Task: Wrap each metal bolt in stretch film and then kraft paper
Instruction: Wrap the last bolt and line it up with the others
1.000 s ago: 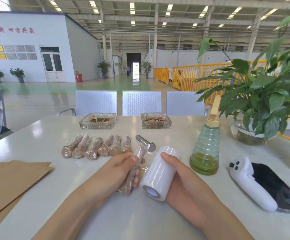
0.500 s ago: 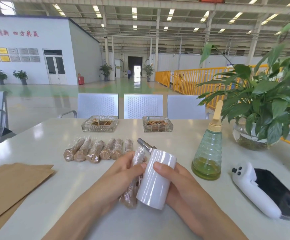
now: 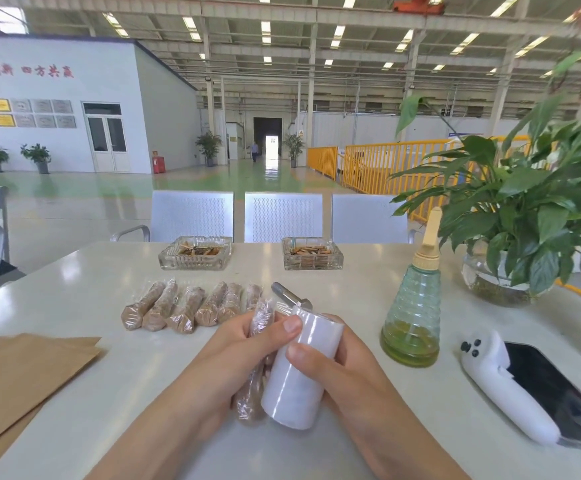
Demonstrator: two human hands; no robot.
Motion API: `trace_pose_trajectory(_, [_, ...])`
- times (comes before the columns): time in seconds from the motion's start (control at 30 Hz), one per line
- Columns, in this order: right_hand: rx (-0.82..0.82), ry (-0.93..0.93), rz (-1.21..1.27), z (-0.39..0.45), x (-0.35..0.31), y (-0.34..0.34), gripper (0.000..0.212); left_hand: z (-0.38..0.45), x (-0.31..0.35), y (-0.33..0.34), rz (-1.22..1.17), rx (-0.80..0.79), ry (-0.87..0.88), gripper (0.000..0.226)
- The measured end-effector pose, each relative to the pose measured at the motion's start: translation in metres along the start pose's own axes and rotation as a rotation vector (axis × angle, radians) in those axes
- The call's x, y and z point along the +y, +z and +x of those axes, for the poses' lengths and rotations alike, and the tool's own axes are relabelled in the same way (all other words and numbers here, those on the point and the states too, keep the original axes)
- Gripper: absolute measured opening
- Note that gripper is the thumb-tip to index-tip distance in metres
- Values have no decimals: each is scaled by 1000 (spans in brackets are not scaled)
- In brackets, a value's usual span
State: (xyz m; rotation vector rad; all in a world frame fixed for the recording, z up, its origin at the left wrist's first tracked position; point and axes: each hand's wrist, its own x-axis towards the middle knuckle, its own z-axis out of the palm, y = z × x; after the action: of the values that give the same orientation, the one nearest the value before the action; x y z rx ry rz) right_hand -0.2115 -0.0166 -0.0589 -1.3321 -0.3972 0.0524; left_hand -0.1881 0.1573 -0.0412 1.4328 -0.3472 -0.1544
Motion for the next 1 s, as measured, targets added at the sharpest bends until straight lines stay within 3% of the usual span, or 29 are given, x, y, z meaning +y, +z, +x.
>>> trace_pose_trajectory(0.13, [44, -19, -4, 1, 5, 1, 49, 4, 2, 4, -9, 77, 71, 52])
trace_pose_trajectory(0.3, [272, -153, -298, 3, 7, -8, 44, 1, 3, -5, 28, 175, 49, 49])
trace_pose_trajectory(0.47, [318, -115, -108, 5, 5, -11, 38, -5, 18, -31, -221, 280, -26, 47])
trace_pose_trajectory(0.57, [349, -53, -25, 7, 9, -10, 54, 1, 28, -50, -355, 306, -29, 38])
trace_pose_trajectory(0.67, [380, 4, 64, 10, 7, -11, 53, 10, 43, -77, -372, 377, -78, 49])
trace_pose_trajectory(0.8, [380, 74, 163, 14, 11, -16, 59, 26, 61, -136, -127, 599, -228, 45])
trace_pose_trajectory(1.0, [344, 100, 86, 23, 19, -16, 54, 55, 55, -234, 405, 722, -380, 12])
